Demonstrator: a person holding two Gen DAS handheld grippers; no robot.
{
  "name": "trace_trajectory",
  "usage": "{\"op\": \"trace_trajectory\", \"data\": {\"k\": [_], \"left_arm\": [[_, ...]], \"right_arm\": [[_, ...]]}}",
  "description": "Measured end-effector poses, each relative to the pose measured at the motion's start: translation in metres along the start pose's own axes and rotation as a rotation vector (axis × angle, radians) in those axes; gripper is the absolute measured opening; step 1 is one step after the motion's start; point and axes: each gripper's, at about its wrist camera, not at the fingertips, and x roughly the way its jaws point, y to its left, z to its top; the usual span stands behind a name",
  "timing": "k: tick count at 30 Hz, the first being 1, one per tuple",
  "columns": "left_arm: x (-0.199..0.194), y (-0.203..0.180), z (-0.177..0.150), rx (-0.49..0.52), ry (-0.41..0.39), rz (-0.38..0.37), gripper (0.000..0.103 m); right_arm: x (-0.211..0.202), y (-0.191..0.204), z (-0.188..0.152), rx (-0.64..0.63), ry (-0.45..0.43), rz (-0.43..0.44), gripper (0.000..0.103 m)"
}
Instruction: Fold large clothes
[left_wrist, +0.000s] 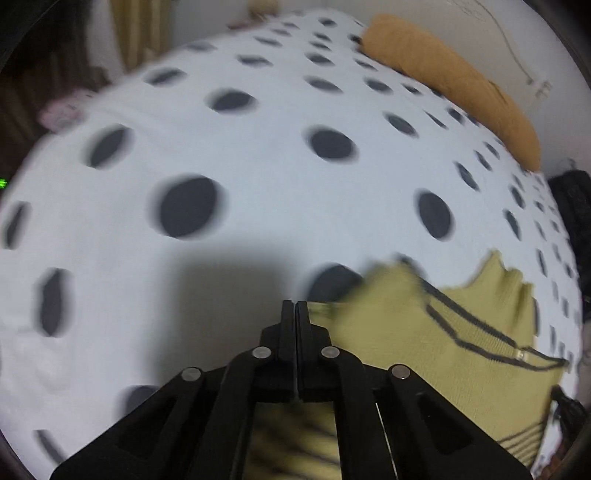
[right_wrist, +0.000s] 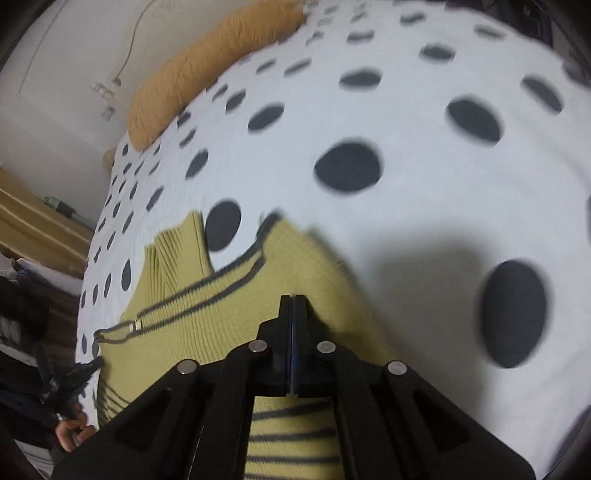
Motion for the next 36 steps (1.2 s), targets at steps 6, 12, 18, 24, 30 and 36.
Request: {"op": "trace_trajectory", "data": {"k": [6,12,18,24,30,36], "left_arm": [[-0.088,0.074,-0.071,-0.078,-0.045,-0.209,0.068],[-0.086,0.083,-0.184,-0.188,0.102,-0.353,0.078],[-0.044,0.053,-0.201,-0.215,0.123,-0.391,0.081],[-0.013,0.03,-0.155,-0.284,0.093,-0.437,0.084],[-0.004,0.021,-0.142,-0.275,0.091,-0.369,0.036],[-0.046,0.025,-0.136,-0.256,0.059,-0.434,0.026]], "right_arm": [[-0.093,-0.03,-0.063,-0.039,-0.016,0.032,0.067],[-0.108,-0.068,-0.157,0.124,0.075,0.171,0.073],[-0.048,-0.054,-0.162,0.239,0.112,0.283,0.073],[-0.019,-0.037,-0.135,0.28,0.073,0.286,0.08],[-0.022,-0.035,-0.13,0.252,0.064,0.34,0.02],[-0.059,-0.02,-0.123,0.218,0.011,0.388,0.019]]}}
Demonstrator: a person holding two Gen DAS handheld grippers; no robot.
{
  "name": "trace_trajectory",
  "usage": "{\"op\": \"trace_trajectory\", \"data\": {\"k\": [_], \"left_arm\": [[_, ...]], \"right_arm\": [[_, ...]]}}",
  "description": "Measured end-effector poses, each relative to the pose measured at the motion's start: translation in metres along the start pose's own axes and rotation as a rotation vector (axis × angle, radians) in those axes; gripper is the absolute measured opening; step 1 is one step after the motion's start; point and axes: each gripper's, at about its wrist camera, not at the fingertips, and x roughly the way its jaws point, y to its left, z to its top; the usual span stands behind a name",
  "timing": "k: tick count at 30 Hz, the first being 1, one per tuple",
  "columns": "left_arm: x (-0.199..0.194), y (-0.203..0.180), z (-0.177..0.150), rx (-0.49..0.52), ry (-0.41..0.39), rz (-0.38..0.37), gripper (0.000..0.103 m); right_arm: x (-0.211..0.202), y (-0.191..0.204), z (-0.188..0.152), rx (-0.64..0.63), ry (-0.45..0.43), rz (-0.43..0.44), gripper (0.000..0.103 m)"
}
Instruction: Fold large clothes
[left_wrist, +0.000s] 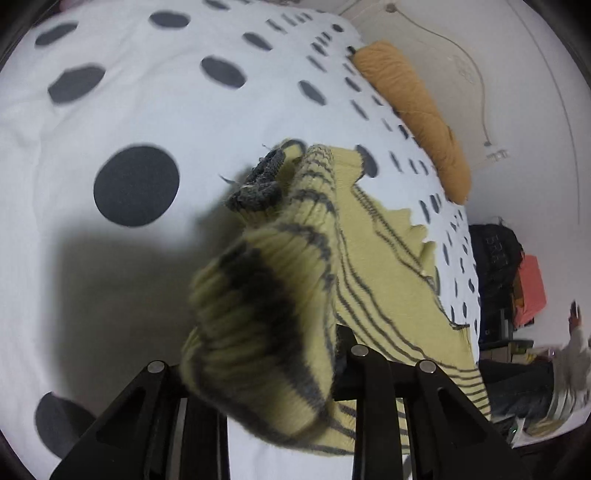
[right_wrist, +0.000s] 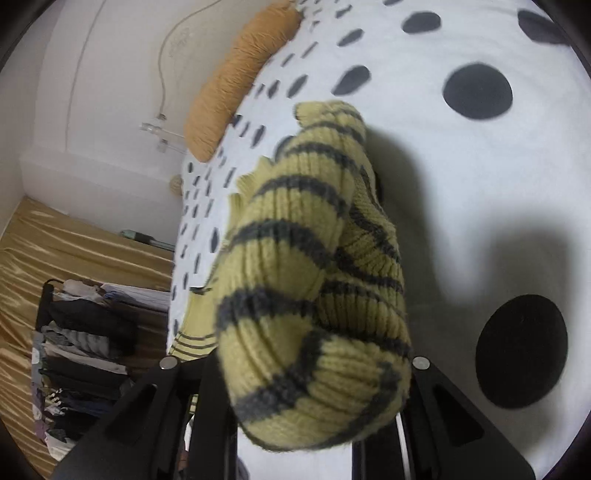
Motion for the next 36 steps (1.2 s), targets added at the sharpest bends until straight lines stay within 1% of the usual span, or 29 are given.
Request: {"op": "trace_trajectory", "data": {"k": [2,5,8,9,10,11,12,13,14,15,16,17,18,19,20,21,22,24,25,26,27,28,29,30,31,32,33,34,36], "left_arm": [[-0.014,-0.008,-0.005,0.033,0.004,-0.003,0.026],[-0.035,-0.005,-0.023,0.018,0.039,-0.029,0.026],[-0.074,0.015,-0.067,-0.019,0.05,-0.054,0.026],[-0.083,0.021,-0.079,-0.028,0.055,-0.053,0.026],[-0.093,0.033,-0.1,-0.047,0.066,-0.045,0.026],[-0.098,0.046,-0.121,-0.067,0.086,-0.029,0.027],[-0.098,0.058,-0.136,-0.075,0.107,-0.01,0.028],[-0.092,0.076,-0.154,-0.103,0.149,0.02,0.03],[-0.085,0.092,-0.166,-0.152,0.18,0.022,0.032],[-0.08,0.114,-0.175,-0.247,0.177,-0.049,0.033],[-0.081,0.123,-0.176,-0.286,0.166,-0.091,0.033],[-0.083,0.125,-0.174,-0.298,0.165,-0.1,0.033],[-0.088,0.12,-0.17,-0.268,0.154,-0.074,0.033],[-0.092,0.114,-0.167,-0.227,0.139,-0.042,0.033],[-0.096,0.11,-0.164,-0.194,0.128,-0.015,0.034],[-0.098,0.107,-0.162,-0.18,0.122,0.0,0.034],[-0.097,0.109,-0.162,-0.194,0.122,-0.005,0.034],[-0.095,0.115,-0.162,-0.233,0.124,-0.015,0.035],[-0.094,0.118,-0.164,-0.243,0.124,-0.016,0.036],[-0.094,0.118,-0.165,-0.241,0.119,-0.011,0.036],[-0.096,0.118,-0.168,-0.231,0.117,-0.002,0.037],[-0.096,0.115,-0.169,-0.214,0.114,0.014,0.037],[-0.096,0.112,-0.168,-0.202,0.111,0.026,0.038],[-0.099,0.112,-0.171,-0.2,0.111,0.03,0.038],[-0.098,0.112,-0.171,-0.204,0.11,0.028,0.038],[-0.098,0.114,-0.171,-0.212,0.11,0.023,0.038],[-0.098,0.116,-0.172,-0.223,0.111,0.013,0.038],[-0.098,0.117,-0.172,-0.227,0.111,0.01,0.038],[-0.098,0.117,-0.172,-0.225,0.11,0.013,0.038]], "right_arm": [[-0.014,0.011,-0.003,-0.036,0.006,0.013,0.019],[-0.038,0.014,-0.012,-0.036,0.022,0.012,0.019],[-0.077,0.006,-0.038,-0.013,0.053,0.001,0.019],[-0.089,0.001,-0.048,-0.006,0.067,0.0,0.019],[-0.102,-0.006,-0.06,-0.004,0.084,-0.007,0.019],[-0.115,-0.017,-0.076,0.004,0.107,-0.028,0.019],[-0.12,-0.031,-0.089,0.022,0.13,-0.054,0.02],[-0.12,-0.051,-0.103,0.062,0.168,-0.111,0.023],[-0.116,-0.074,-0.114,0.107,0.21,-0.174,0.034],[-0.111,-0.093,-0.122,0.144,0.253,-0.225,0.036],[-0.111,-0.113,-0.128,0.201,0.261,-0.17,0.035],[-0.12,-0.127,-0.13,0.288,0.228,-0.081,0.036],[-0.127,-0.133,-0.129,0.347,0.221,-0.062,0.037],[-0.134,-0.134,-0.127,0.377,0.221,-0.065,0.041],[-0.142,-0.132,-0.124,0.371,0.214,-0.092,0.042],[-0.151,-0.127,-0.12,0.336,0.202,-0.143,0.043],[-0.16,-0.121,-0.119,0.3,0.193,-0.194,0.044],[-0.18,-0.103,-0.117,0.2,0.131,-0.316,0.045],[-0.192,-0.089,-0.117,0.135,0.075,-0.426,0.045],[-0.201,-0.077,-0.115,0.077,0.016,-0.505,0.045],[-0.211,-0.061,-0.114,-0.001,-0.051,-0.569,0.045],[-0.215,-0.046,-0.113,-0.067,-0.083,-0.586,0.044],[-0.214,-0.031,-0.113,-0.128,-0.094,-0.566,0.041],[-0.206,-0.011,-0.115,-0.187,-0.071,-0.49,0.039],[-0.194,-0.003,-0.111,-0.209,-0.049,-0.436,0.034],[-0.177,0.013,-0.117,-0.242,-0.001,-0.344,0.033],[-0.162,0.024,-0.123,-0.269,0.041,-0.285,0.032],[-0.141,0.039,-0.134,-0.313,0.087,-0.231,0.028],[-0.105,0.056,-0.159,-0.381,0.157,-0.167,0.027]]}}
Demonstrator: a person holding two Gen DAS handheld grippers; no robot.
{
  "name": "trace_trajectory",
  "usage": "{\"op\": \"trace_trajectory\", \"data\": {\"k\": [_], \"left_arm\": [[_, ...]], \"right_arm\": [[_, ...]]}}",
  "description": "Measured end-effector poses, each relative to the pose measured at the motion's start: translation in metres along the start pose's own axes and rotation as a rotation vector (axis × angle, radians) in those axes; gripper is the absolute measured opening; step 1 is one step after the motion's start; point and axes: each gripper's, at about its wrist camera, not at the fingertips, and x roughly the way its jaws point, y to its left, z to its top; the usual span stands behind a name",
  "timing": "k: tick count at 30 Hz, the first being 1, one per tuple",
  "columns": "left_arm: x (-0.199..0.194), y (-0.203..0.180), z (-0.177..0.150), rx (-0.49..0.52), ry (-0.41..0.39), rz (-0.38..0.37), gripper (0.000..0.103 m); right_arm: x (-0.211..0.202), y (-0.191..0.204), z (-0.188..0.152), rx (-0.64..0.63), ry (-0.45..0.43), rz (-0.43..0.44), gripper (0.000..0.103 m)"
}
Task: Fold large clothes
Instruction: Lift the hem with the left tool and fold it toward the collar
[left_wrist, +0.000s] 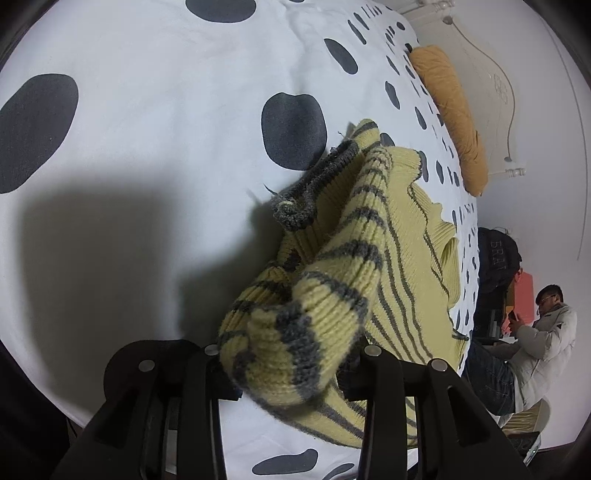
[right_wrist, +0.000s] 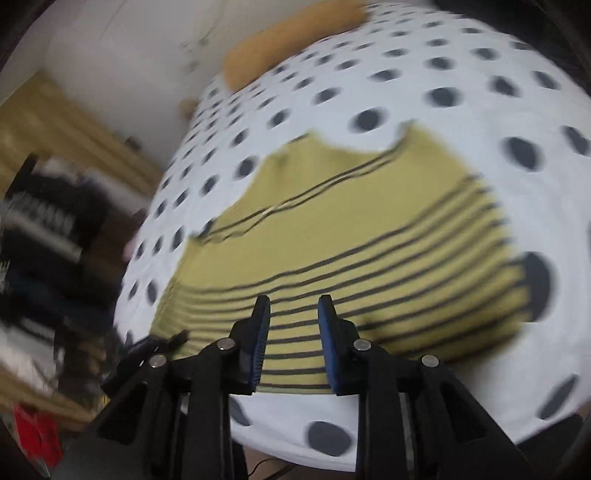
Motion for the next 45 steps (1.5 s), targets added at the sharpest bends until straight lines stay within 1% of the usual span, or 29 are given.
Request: {"op": "trace_trajectory", "data": {"k": [2,3,4,5,6,8,9,10,11,14,15,17,19,20,22,24,26,27,30,32,33,34,35,37,40,41,43,44,45], "left_arm": [[-0.001,-0.001,-0.001,0.005,-0.003,0.008,0.038],[-0.001,-0.001,-0.002,0.004,-0.004,0.008,0.038],[-0.001,-0.002,-0.003,0.001,-0.003,0.006,0.038],[-0.001,-0.001,-0.003,-0.003,-0.002,0.003,0.036],[0.0,0.0,-0.003,-0.002,0.0,0.005,0.036],[-0.001,-0.002,-0.005,0.014,-0.004,0.015,0.034],[-0.002,-0.006,-0.006,0.034,-0.01,0.031,0.034],[-0.002,-0.008,-0.006,0.045,-0.014,0.043,0.033],[-0.003,-0.011,-0.006,0.06,-0.018,0.056,0.033],[-0.005,-0.019,-0.006,0.109,-0.028,0.098,0.032],[-0.005,-0.021,-0.007,0.119,-0.032,0.111,0.032],[-0.006,-0.022,-0.007,0.122,-0.031,0.115,0.032],[-0.006,-0.022,-0.009,0.118,-0.03,0.112,0.032],[-0.007,-0.022,-0.009,0.119,-0.03,0.112,0.032],[-0.008,-0.023,-0.009,0.126,-0.03,0.115,0.032],[-0.009,-0.027,-0.009,0.141,-0.034,0.13,0.031],[-0.011,-0.029,-0.006,0.149,-0.036,0.136,0.03],[-0.012,-0.029,-0.005,0.148,-0.037,0.134,0.029],[-0.014,-0.032,-0.007,0.154,-0.045,0.14,0.029],[-0.015,-0.034,-0.007,0.16,-0.049,0.146,0.028],[-0.016,-0.035,-0.008,0.158,-0.048,0.141,0.028],[-0.018,-0.037,-0.008,0.16,-0.048,0.146,0.026],[-0.02,-0.041,-0.008,0.17,-0.053,0.15,0.025],[-0.027,-0.053,-0.008,0.21,-0.068,0.157,0.024],[-0.04,-0.074,-0.009,0.274,-0.091,0.157,0.022],[-0.044,-0.083,-0.011,0.297,-0.099,0.159,0.022],[-0.047,-0.098,-0.015,0.324,-0.096,0.142,0.02],[-0.048,-0.108,-0.018,0.342,-0.095,0.145,0.019],[-0.05,-0.118,-0.022,0.369,-0.106,0.158,0.019]], "right_arm": [[0.034,0.016,-0.005,-0.04,0.061,0.014,0.023],[0.051,0.019,-0.012,-0.065,0.095,-0.004,0.023],[0.071,0.017,-0.01,-0.078,0.128,-0.052,0.022],[0.091,0.008,-0.018,-0.079,0.187,-0.14,0.016],[0.107,-0.005,-0.027,-0.081,0.224,-0.188,0.015],[0.109,-0.019,-0.028,-0.088,0.187,-0.158,0.013],[0.106,-0.018,-0.026,-0.09,0.187,-0.167,0.011],[0.101,-0.018,-0.021,-0.094,0.188,-0.186,0.004],[0.095,-0.011,-0.018,-0.106,0.177,-0.205,0.004],[0.062,0.011,0.001,-0.104,0.04,-0.145,0.004],[0.064,0.015,0.008,-0.103,0.029,-0.139,0.004],[0.078,0.022,0.027,-0.11,0.036,-0.121,0.004],[0.103,0.033,0.033,-0.118,0.068,-0.109,0.003],[0.122,0.03,0.039,-0.12,0.105,-0.137,0.003],[0.143,0.016,0.035,-0.137,0.165,-0.271,0.0],[0.151,0.007,0.038,-0.145,0.174,-0.256,0.0],[0.135,0.018,0.039,-0.145,0.157,-0.266,0.0],[0.125,0.025,0.037,-0.151,0.138,-0.243,0.0],[0.092,0.037,0.016,-0.144,0.104,-0.102,0.0],[0.098,0.031,-0.001,-0.138,0.148,-0.134,0.0],[0.117,0.02,-0.015,-0.142,0.213,-0.197,0.0],[0.127,0.011,-0.025,-0.143,0.217,-0.19,0.0],[0.127,0.008,-0.03,-0.149,0.174,-0.168,0.0],[0.118,0.014,-0.025,-0.141,0.168,-0.175,0.0],[0.078,0.027,-0.023,-0.099,0.068,-0.036,0.0],[0.077,0.025,-0.029,-0.09,0.059,-0.054,0.0],[0.11,0.01,-0.044,-0.046,0.168,-0.118,0.0],[0.121,0.0,-0.053,-0.03,0.169,-0.098,0.0],[0.119,-0.003,-0.058,-0.045,0.127,-0.077,0.0]]}}
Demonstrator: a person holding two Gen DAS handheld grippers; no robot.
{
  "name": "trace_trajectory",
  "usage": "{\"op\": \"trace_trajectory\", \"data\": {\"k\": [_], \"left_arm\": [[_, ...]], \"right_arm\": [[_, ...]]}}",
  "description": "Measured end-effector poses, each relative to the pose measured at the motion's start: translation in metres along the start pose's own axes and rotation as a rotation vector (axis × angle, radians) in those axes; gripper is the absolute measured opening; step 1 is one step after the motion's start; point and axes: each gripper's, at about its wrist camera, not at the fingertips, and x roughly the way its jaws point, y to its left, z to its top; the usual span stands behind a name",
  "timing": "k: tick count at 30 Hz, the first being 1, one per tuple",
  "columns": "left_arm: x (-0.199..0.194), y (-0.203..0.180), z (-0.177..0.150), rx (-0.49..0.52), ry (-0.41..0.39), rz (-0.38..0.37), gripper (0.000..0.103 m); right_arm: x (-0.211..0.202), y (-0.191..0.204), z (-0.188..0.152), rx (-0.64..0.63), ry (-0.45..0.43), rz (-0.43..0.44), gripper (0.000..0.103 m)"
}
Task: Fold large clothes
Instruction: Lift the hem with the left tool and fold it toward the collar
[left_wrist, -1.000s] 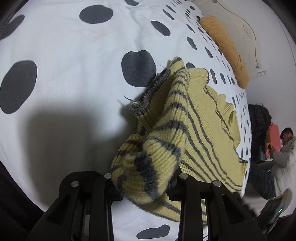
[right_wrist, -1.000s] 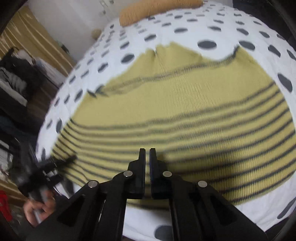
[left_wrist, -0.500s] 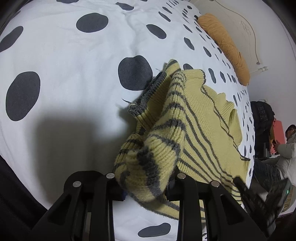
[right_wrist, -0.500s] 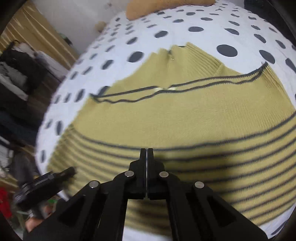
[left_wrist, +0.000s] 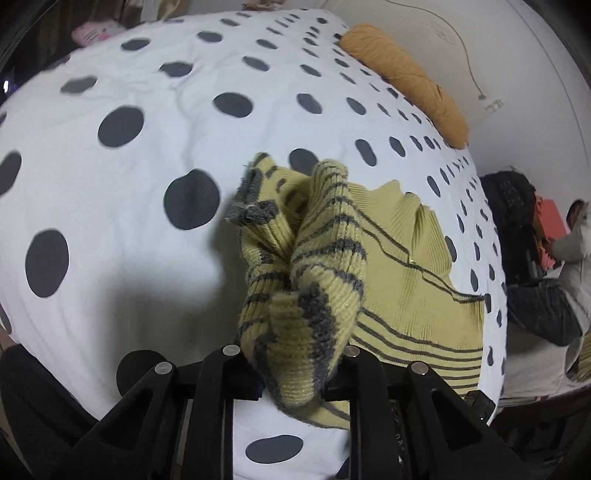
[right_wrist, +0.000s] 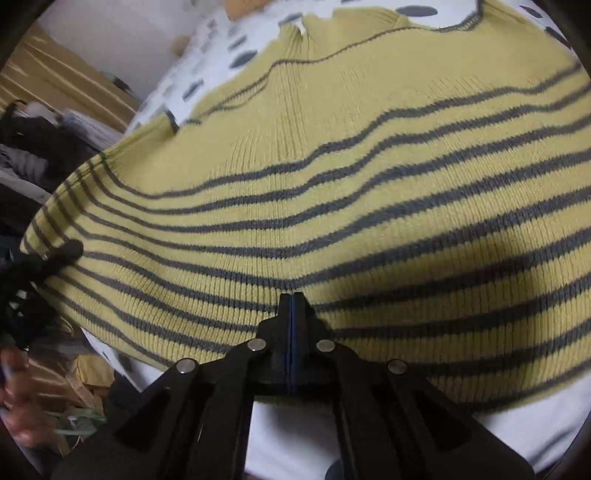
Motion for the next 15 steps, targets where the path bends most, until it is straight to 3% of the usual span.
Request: {"op": "trace_trajectory", "data": {"k": [3,6,8,10,13,15], "left_arm": [[-0.012,-0.03,0.002,0.074,-0.034,0.006,0.018],[-0.021,-0.06,0.005,0.096,-0.047,-0.029,0.018],[-0.022,-0.087,0.006,0.114,-0.029,-0.086,0.017],[-0.024,-0.121,0.0,0.166,-0.029,-0.113,0.017],[-0.034,-0.188,-0.019,0.267,-0.038,-0.223,0.017],[-0.044,-0.254,-0.046,0.424,-0.03,-0.361,0.0]], "right_arm": [[-0.018,0.006,0.002,0.021,-0.015,0.012,0.0],[-0.045,-0.003,-0.009,0.061,-0.091,0.068,0.0],[-0.021,-0.02,-0.019,0.077,-0.032,0.048,0.0],[-0.021,-0.035,-0.023,0.126,-0.057,0.135,0.0],[-0.029,-0.049,-0.026,0.231,-0.057,0.223,0.0],[-0.035,-0.061,-0.035,0.277,-0.077,0.264,0.0]]}}
